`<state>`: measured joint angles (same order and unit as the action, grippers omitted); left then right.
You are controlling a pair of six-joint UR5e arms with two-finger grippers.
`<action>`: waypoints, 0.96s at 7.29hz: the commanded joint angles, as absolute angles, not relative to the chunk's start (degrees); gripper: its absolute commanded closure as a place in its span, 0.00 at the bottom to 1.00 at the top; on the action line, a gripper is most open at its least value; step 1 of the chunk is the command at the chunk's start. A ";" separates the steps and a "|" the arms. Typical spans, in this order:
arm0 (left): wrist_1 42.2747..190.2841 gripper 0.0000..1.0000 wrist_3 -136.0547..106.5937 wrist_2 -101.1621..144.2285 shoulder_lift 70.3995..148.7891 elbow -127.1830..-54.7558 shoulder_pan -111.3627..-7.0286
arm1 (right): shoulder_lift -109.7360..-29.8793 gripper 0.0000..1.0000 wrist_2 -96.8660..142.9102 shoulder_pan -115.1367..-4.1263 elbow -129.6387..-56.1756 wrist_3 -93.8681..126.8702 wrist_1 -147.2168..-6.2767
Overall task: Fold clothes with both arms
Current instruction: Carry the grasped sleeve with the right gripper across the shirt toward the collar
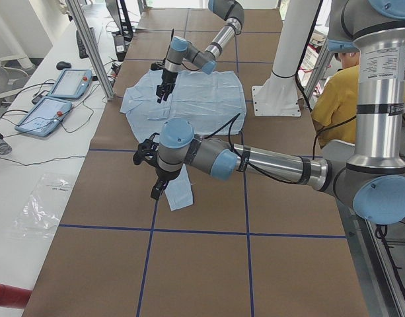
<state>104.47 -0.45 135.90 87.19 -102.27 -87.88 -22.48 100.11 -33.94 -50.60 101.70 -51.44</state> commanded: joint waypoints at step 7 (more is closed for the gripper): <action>137.64 0.01 -38.76 135.79 95.00 -73.67 -69.36 | -44.45 0.01 109.92 -42.61 -78.64 102.57 -57.92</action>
